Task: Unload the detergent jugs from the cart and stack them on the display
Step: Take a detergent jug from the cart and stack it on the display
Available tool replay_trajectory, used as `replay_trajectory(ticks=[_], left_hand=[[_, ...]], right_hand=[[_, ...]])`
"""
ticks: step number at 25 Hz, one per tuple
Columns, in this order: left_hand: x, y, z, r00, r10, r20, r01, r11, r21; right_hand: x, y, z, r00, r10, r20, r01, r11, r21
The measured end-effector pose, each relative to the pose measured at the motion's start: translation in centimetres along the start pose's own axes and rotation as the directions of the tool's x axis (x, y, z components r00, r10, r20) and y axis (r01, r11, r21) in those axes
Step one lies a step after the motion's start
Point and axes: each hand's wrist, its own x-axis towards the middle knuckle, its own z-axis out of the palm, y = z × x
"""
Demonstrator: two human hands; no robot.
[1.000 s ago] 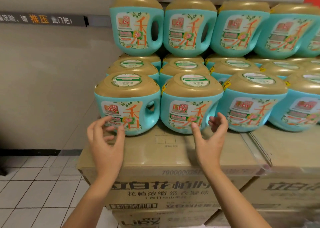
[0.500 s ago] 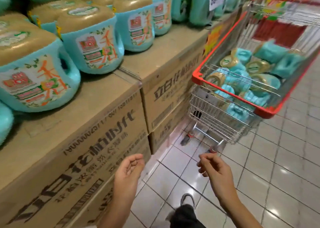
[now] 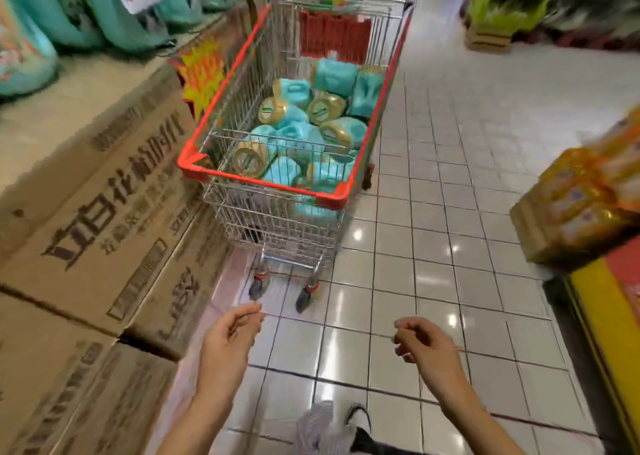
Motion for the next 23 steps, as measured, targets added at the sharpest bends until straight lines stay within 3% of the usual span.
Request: replay_trajectory(ticks=[5, 11, 19, 23], left_hand=[[3.8, 2.9, 9.3, 0.999, -0.02, 0.037, 0.021, 0.999, -0.029], [11.9, 6.5, 14.5, 0.997, -0.004, 0.077, 0.006, 1.0, -0.024], [30.2, 16.2, 20.6, 0.993, 0.092, -0.076, -0.1, 0.989, -0.109], [38.0, 21.1, 23.3, 0.994, 0.082, -0.074, -0.091, 0.989, -0.117]], right_hand=[[7.8, -3.7, -5.1, 0.998, -0.06, -0.002, 0.06, 0.998, -0.009], [18.8, -9.6, -6.2, 0.992, -0.117, 0.038, 0.116, 0.993, 0.024], [38.1, -26.0, -3.0, 0.938, -0.338, 0.078, 0.336, 0.941, 0.034], [47.1, -34.0, 0.0, 0.889, -0.453, 0.069, 0.45, 0.891, 0.056]])
